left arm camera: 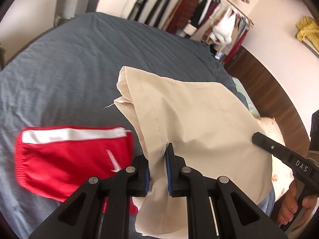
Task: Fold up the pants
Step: 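Lift the beige shorts with both grippers and carry them over the red shorts, then lower the beige shorts onto the red shorts and open both grippers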
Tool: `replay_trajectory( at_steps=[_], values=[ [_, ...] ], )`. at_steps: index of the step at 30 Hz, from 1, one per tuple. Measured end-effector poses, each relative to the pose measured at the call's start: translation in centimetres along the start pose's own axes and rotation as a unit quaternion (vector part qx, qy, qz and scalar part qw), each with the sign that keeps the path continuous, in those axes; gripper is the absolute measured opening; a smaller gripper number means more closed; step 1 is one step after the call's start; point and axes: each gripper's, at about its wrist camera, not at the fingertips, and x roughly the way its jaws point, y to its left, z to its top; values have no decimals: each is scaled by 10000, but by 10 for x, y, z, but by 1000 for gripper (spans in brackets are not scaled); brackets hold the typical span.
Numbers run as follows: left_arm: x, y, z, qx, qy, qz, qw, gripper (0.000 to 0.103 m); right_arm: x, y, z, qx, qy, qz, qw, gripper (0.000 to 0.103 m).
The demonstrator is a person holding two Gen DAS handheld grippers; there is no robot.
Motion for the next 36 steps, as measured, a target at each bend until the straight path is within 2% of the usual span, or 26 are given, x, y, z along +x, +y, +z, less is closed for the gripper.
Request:
replay_trajectory(
  at_steps=[5, 11, 17, 22, 25, 30, 36],
  values=[
    [-28, 34, 7, -60, -284, 367, 9989, 14, 9, 37, 8, -230, -46, 320, 9992, 8],
    [-53, 84, 14, 21, -403, 895, 9952, 14, 36, 94, 12, -383, 11, 817, 9959, 8],
    [-54, 134, 25, 249, -242, 1286, 9911, 14, 72, 130, 3, -348, 165, 1093, 9933, 8],
    [-29, 167, 21, 196, 89, 1196, 9926, 14, 106, 137, -14, -287, 378, 1049, 9934, 8],
    [-9, 177, 11, 153, 319, 1099, 9933, 14, 125, 133, -26, -268, 526, 873, 9944, 8],
    [20, 182, -5, 180, 632, 982, 9930, 15, 146, 117, -44, -251, 758, 579, 9951, 8],
    [33, 177, -13, 324, 814, 897, 9921, 15, 159, 104, -61, -218, 917, 337, 9950, 8]
  ],
)
